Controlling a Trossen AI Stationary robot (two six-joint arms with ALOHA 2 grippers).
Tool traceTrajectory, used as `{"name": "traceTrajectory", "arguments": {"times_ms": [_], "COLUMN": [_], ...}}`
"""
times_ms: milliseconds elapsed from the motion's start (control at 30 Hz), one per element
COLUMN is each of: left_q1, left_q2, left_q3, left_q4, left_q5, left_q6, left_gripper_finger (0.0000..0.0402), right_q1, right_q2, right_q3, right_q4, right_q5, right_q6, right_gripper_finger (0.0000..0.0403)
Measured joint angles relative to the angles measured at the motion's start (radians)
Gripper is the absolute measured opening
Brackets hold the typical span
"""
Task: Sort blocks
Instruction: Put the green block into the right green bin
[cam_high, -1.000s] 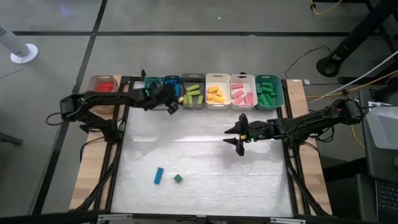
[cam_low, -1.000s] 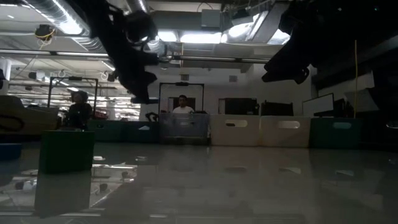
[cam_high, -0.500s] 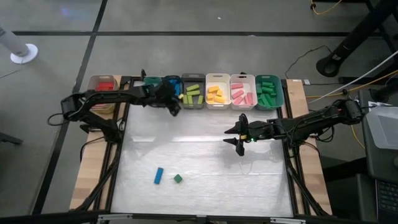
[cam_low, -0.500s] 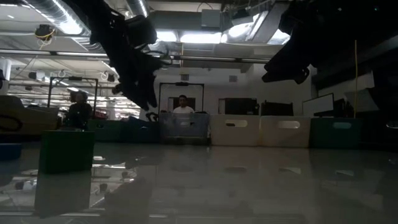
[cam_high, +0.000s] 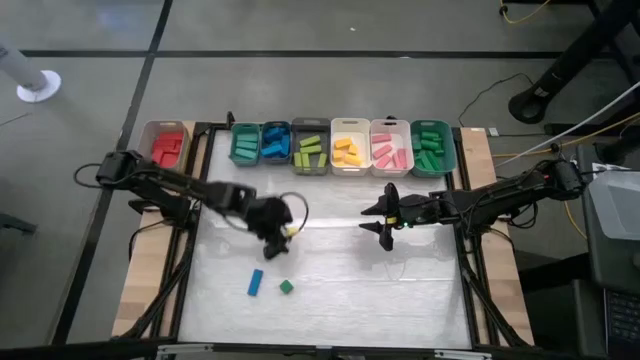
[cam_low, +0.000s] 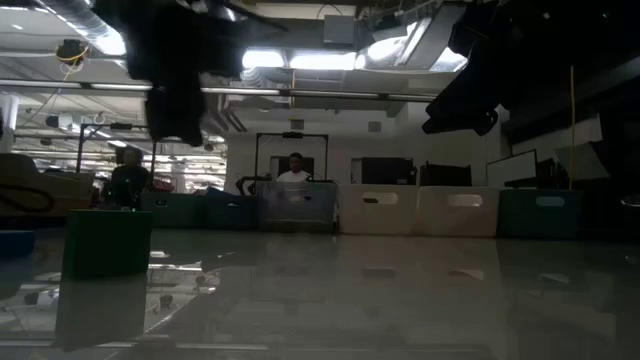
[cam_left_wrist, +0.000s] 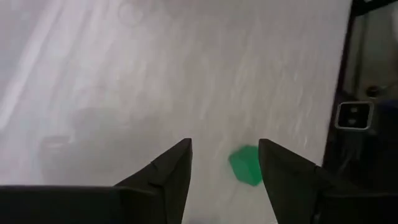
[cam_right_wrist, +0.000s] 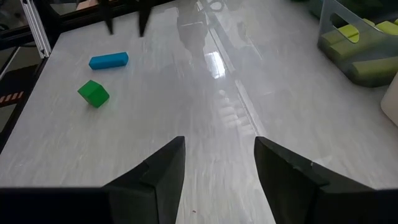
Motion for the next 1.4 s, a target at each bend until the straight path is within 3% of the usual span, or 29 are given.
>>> {"name": "traceTrajectory", "arguments": {"times_ms": [233,333,433,633,800,1067,1400], "left_q1": [-0.251,-0.345,-0.416,-0.490,-0.497,-0.482,-0.467], "left_q2": [0.001,0.023,0.072,0.181,0.230,0.237,0.294], "left_q3": [0.000,0.000,0.000,0.000,0.000,0.000,0.000], "left_q4": [0.004,0.020,0.087,0.259,0.319,0.315,0.316], "left_q5": [-0.281,-0.395,-0.445,-0.461,-0.463,-0.463,-0.460], "left_q6": [-0.146,-0.111,-0.023,0.317,0.460,0.601,0.609], "left_gripper_finger": [0.0171,0.0171,0.0171,0.0171,0.0171,0.0171,0.0171], "right_q1": [0.000,0.000,0.000,0.000,0.000,0.000,0.000], "right_q2": [0.000,0.000,0.000,0.000,0.000,0.000,0.000], "right_q3": [0.000,0.000,0.000,0.000,0.000,0.000,0.000], "right_q4": [0.000,0.001,-0.002,-0.009,-0.010,-0.016,-0.017], "right_q5": [0.000,0.000,0.000,-0.002,-0.003,-0.003,-0.003], "right_q6": [0.002,0.003,0.012,0.037,0.038,0.038,0.038], "right_gripper_finger": [0.0193,0.0193,0.0193,0.0193,0.0193,0.0193,0.0193]}}
